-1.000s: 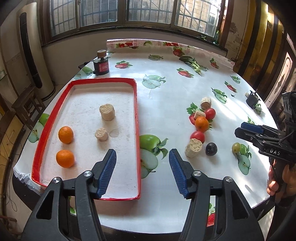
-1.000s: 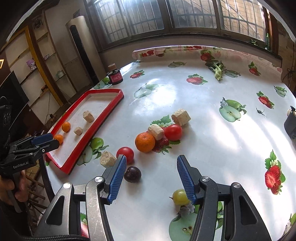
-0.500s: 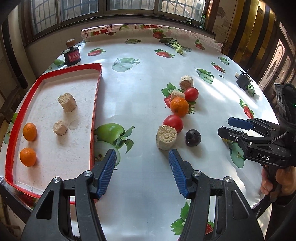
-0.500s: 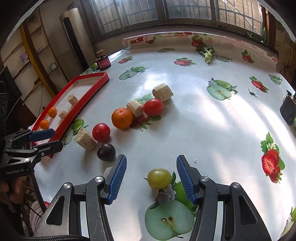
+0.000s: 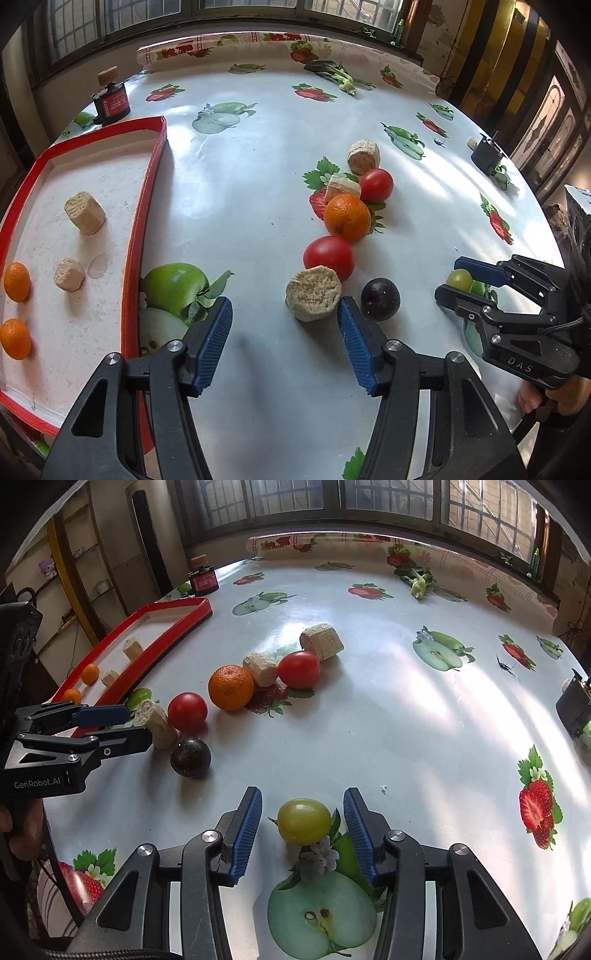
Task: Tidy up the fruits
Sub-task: 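Close the left tool on the bread slice while the right tool grasps the green grape, then carry the bread slice in the left tool to the tray while the right tool carries the grape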
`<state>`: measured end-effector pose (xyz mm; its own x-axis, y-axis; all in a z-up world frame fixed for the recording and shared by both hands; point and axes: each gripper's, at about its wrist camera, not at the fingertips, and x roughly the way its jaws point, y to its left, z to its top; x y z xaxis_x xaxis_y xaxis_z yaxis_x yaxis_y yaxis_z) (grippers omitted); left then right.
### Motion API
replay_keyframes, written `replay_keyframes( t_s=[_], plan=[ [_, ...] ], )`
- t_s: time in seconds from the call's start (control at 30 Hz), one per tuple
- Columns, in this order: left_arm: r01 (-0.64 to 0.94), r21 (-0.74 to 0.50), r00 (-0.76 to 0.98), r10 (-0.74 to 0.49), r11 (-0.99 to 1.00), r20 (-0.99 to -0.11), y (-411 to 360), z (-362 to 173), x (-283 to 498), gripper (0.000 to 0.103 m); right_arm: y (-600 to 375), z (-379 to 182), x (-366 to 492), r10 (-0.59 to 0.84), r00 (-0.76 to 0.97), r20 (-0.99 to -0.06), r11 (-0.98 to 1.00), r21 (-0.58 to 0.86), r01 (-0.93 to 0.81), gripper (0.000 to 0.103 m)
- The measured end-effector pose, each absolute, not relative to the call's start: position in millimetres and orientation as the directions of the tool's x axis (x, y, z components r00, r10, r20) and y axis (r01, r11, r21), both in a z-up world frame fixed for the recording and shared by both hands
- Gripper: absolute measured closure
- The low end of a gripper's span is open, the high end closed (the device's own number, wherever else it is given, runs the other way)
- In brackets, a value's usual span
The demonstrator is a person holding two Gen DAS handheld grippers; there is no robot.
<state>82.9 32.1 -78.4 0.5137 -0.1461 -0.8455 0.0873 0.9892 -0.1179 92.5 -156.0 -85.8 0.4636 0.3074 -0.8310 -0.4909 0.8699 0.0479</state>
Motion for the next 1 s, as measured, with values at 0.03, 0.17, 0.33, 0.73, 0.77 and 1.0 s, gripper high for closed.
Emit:
replay_keyframes(
  t_s=[0.03,0.17,0.33,0.73,0.77,1.0],
  plan=[
    [0.090,-0.115,0.512,-0.145,0.989,-0.847,30.4,-80.4,85.2,0.045,-156.5,-87.6,91.1,0.299,0.463,-0.834,0.870,0.039,-0.492,0.061],
    [0.115,-0.139,0.500,-0.178,0.984,-0.848,26.1,-84.4,91.1,0.066,-161.2,-86.8,88.3,0.305,0.464,-0.831,0.868,0.043,-0.494,0.072],
    [0.126,-0.154,0.510,-0.197,0.980,-0.837,27.3,-79.9,88.1,0.077,-163.2,-82.9,86.3,0.327,0.458,-0.826,0.865,0.067,-0.497,0.074],
    [0.113,-0.157,0.561,-0.194,0.981,-0.805,44.0,-58.9,58.8,0.077,-153.0,-62.2,74.9,0.380,0.469,-0.798,0.847,0.095,-0.524,0.074],
    [0.109,-0.156,0.567,-0.190,0.982,-0.802,46.4,-56.4,56.3,0.077,-151.4,-60.7,73.9,0.383,0.469,-0.796,0.845,0.096,-0.527,0.074],
    [0.073,-0.157,0.606,-0.169,0.985,-0.777,67.3,-41.1,41.0,0.077,-139.0,-49.4,66.4,0.411,0.470,-0.781,0.826,0.101,-0.555,0.074]
  ],
)
